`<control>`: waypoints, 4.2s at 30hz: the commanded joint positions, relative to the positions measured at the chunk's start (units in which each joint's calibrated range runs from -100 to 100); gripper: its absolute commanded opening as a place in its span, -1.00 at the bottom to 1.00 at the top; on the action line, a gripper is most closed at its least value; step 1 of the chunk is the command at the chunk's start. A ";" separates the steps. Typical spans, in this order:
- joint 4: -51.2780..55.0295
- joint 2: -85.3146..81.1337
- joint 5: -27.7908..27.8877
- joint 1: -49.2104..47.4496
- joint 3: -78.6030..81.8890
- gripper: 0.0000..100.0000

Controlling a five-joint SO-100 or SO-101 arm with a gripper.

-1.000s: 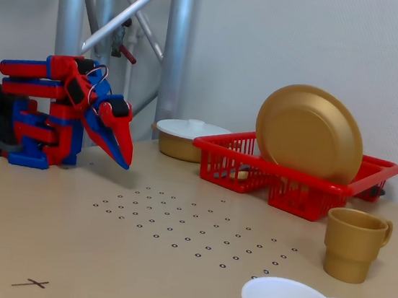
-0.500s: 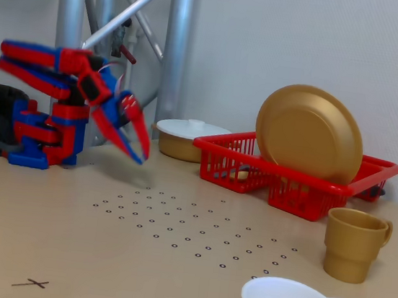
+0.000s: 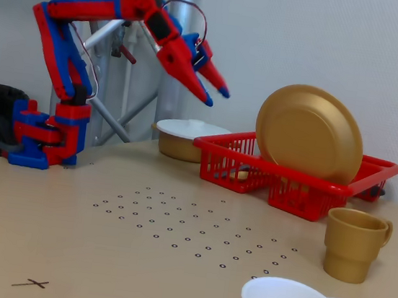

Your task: Grasp the plate, place it on the cross drawn on the table.

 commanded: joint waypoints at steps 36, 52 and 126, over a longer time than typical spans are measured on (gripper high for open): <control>-7.99 35.16 0.24 -4.88 -43.01 -0.41; -10.65 36.52 1.12 -6.39 -43.64 -0.83; -5.18 12.59 -19.19 25.84 -46.82 -1.00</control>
